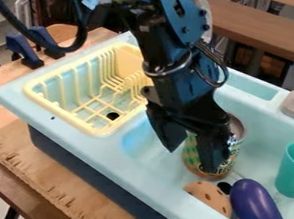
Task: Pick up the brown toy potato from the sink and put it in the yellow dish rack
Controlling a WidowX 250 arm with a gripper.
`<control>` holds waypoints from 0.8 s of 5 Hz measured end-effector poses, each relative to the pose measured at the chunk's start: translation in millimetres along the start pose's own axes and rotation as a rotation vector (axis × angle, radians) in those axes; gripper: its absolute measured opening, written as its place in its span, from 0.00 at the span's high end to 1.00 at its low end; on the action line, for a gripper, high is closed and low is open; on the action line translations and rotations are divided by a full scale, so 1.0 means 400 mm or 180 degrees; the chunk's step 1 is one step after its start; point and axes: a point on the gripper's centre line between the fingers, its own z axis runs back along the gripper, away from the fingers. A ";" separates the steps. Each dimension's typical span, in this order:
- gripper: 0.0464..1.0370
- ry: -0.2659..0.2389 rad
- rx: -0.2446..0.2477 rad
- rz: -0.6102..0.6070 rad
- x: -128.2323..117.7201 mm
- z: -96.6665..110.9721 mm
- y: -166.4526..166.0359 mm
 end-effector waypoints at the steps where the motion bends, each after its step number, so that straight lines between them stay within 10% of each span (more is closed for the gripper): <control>1: 0.03 0.0063 -0.0103 0.0049 0.001 -0.029 -0.004; 4: 0.03 0.0473 -0.0287 -0.0078 -0.046 -0.085 -0.059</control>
